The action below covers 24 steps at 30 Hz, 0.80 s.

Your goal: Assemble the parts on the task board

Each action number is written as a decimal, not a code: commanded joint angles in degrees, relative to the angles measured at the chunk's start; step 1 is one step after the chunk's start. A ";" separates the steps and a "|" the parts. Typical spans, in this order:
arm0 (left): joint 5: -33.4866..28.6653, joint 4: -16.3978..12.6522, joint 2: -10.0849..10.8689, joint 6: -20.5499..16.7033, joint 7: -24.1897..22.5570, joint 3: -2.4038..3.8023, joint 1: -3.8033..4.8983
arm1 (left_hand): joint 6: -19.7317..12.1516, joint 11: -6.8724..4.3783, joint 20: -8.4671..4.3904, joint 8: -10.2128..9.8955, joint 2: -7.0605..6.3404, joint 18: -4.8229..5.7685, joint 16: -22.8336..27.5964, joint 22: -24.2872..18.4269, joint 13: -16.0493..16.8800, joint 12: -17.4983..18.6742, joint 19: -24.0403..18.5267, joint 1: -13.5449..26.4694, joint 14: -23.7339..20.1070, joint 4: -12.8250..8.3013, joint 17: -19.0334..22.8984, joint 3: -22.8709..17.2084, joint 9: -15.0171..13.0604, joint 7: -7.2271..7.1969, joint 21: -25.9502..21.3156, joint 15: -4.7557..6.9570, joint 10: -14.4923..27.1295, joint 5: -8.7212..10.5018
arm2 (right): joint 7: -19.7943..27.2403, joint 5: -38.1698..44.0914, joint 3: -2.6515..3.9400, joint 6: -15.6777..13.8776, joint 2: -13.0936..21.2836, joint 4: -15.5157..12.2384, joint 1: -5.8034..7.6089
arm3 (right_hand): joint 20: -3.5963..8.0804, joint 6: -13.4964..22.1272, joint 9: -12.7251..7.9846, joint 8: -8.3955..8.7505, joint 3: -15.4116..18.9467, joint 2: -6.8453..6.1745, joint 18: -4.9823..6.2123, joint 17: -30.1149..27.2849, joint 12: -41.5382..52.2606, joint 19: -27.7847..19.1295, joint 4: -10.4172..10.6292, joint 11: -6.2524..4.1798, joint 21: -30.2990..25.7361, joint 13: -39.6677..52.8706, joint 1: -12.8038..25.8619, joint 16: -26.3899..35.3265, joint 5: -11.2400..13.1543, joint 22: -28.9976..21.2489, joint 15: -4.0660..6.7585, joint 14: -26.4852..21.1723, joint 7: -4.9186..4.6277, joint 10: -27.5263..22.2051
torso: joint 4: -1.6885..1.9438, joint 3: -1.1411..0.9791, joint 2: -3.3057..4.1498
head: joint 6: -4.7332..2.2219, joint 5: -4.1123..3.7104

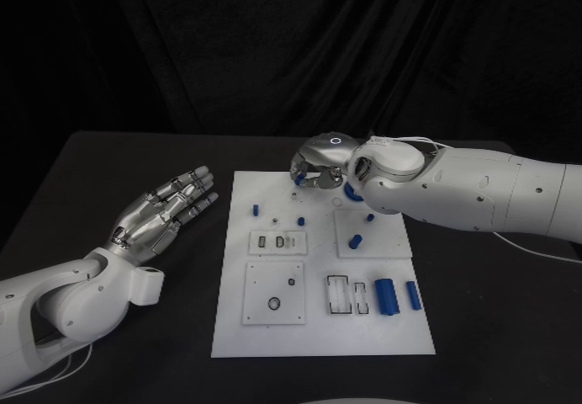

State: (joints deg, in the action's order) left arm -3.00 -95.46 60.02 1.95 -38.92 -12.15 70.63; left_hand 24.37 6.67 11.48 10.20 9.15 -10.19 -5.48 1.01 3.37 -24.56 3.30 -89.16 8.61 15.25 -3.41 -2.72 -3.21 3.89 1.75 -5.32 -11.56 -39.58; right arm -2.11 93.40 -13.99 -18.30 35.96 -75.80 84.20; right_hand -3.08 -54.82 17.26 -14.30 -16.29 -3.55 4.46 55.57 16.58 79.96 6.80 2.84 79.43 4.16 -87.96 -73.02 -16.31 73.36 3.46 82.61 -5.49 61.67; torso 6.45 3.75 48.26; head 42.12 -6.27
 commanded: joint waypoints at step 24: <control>-0.13 0.45 -0.12 0.58 -2.84 0.03 0.10 | -0.59 0.17 0.21 -0.19 -0.02 0.17 -0.17 -0.06 -0.11 0.64 -0.35 0.30 0.11 -0.12 -0.05 -0.53 0.01 0.17 -0.25 -0.43 0.69 0.36 | -2.68 0.51 -0.11 -0.05 -0.25 0.81 -0.53 | -1.99 18.58 -4.84 10.85 2.13 -1.88 1.16 -7.66 -9.19 -5.50 0.49 1.69 -5.55 0.19 2.61 5.27 4.38 -5.67 -2.23 -5.58 6.25 -18.15 | 0.00 -0.02 0.00 | -0.13 -0.04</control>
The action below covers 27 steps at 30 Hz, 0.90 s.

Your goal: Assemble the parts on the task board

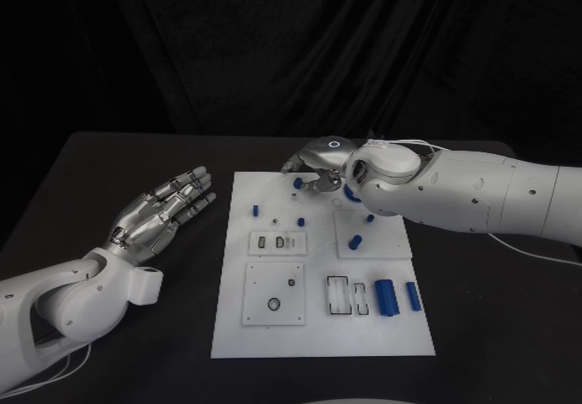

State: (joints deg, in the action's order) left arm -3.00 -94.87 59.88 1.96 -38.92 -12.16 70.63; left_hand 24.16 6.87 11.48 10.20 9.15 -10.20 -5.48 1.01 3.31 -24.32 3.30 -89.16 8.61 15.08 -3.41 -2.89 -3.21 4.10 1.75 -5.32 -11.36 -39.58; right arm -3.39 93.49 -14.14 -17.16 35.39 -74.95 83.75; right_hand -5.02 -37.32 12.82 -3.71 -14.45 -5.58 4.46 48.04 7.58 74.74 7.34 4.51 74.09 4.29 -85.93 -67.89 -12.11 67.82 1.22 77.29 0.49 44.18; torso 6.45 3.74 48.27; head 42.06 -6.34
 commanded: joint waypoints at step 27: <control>-0.59 -0.88 0.42 0.14 -2.60 0.04 0.10 | -0.25 -0.02 0.26 -0.13 -0.06 0.18 -0.21 -0.05 -0.06 0.41 -0.30 0.35 0.11 0.00 -0.06 -0.47 -0.01 0.01 -0.23 -0.48 0.58 0.42 | -0.22 -0.60 -0.03 -5.14 19.61 -14.27 5.16 | 0.63 -9.16 -1.61 -0.20 3.56 1.84 2.51 11.12 61.66 -6.64 4.90 -2.83 -10.83 48.56 5.13 -3.12 -0.90 -5.77 1.01 -1.72 -5.44 10.59 | 0.10 0.17 -0.01 | -0.85 -0.71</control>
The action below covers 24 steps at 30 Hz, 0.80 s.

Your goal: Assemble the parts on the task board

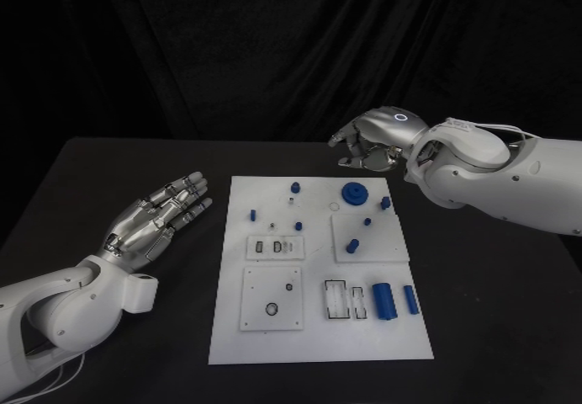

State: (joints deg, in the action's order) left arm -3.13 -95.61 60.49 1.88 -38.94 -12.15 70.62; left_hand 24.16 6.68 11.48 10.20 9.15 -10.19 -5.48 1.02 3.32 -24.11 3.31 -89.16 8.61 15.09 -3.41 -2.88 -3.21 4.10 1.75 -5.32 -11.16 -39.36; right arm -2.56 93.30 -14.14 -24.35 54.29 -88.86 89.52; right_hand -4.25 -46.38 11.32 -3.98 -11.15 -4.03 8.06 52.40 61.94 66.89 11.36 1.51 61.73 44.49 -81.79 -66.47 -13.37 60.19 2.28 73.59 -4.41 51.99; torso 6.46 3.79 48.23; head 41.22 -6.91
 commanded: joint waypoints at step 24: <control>-0.55 0.05 -0.42 0.57 -2.31 0.03 0.09 | -0.14 0.19 0.34 -0.06 -0.05 0.19 -0.35 -0.02 -0.06 0.16 -0.20 0.39 0.26 -0.02 -0.13 -0.59 -0.04 0.05 -0.18 -0.58 0.41 0.16 | -7.87 0.94 -0.04 4.41 2.91 0.11 -4.87 | -1.40 -5.60 0.72 0.33 5.22 -0.52 -7.48 37.60 28.06 21.28 4.75 0.43 26.80 45.51 4.80 -23.53 1.94 28.58 -1.46 16.41 -2.05 38.01 | -0.04 -0.09 0.05 | 0.55 -0.67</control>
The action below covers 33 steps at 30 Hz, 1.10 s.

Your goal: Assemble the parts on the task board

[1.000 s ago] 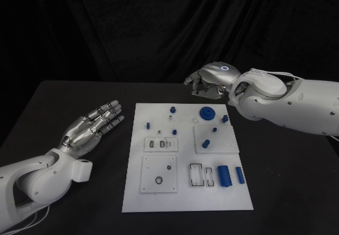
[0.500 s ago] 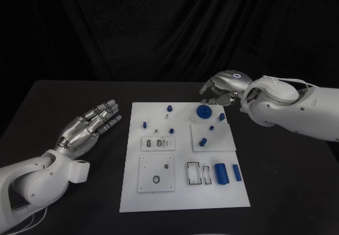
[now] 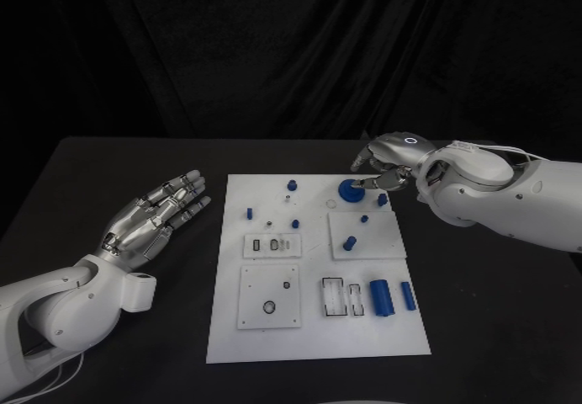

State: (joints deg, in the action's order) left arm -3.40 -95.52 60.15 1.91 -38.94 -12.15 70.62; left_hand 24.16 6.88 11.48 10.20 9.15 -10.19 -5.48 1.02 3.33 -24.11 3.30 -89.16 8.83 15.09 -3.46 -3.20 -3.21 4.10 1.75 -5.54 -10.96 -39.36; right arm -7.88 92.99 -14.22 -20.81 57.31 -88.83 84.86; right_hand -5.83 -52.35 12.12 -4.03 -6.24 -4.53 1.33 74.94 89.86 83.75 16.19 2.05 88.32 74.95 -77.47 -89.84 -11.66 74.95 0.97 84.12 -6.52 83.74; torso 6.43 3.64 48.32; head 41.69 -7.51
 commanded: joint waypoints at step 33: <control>-0.27 0.56 -0.54 1.11 -1.97 0.03 0.08 | -0.31 0.07 0.49 -0.12 -0.07 0.20 -0.47 0.00 -0.06 0.23 -0.16 0.46 0.12 -0.08 -0.10 -0.46 -0.03 0.09 -0.16 -0.52 0.31 0.15 | -4.16 1.63 0.03 4.77 -2.07 2.42 -2.25 | 0.12 1.17 -0.60 -0.62 0.29 -0.11 -0.41 15.06 0.14 3.38 -1.37 -0.02 -0.68 15.05 -0.95 -0.16 0.05 13.25 -0.18 5.88 -0.05 6.26 | 0.14 0.05 -0.09 | 0.70 0.08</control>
State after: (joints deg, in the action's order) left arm -3.49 -94.92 59.72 2.11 -38.94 -12.16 70.62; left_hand 24.16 6.88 11.68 10.20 9.15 -10.20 -5.75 1.02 3.33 -24.12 3.10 -89.16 9.04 14.93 -3.51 -3.36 -3.21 4.10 1.75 -5.74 -10.96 -39.37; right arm -10.94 94.11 -14.21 -16.91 55.28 -86.48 82.80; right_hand -5.83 -50.85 11.39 -4.41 -5.94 -4.73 1.35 74.92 89.86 83.75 15.23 2.05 88.01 74.93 -77.86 -89.83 -11.27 74.92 0.97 84.11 -6.63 83.73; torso 6.52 3.71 48.20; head 42.38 -7.38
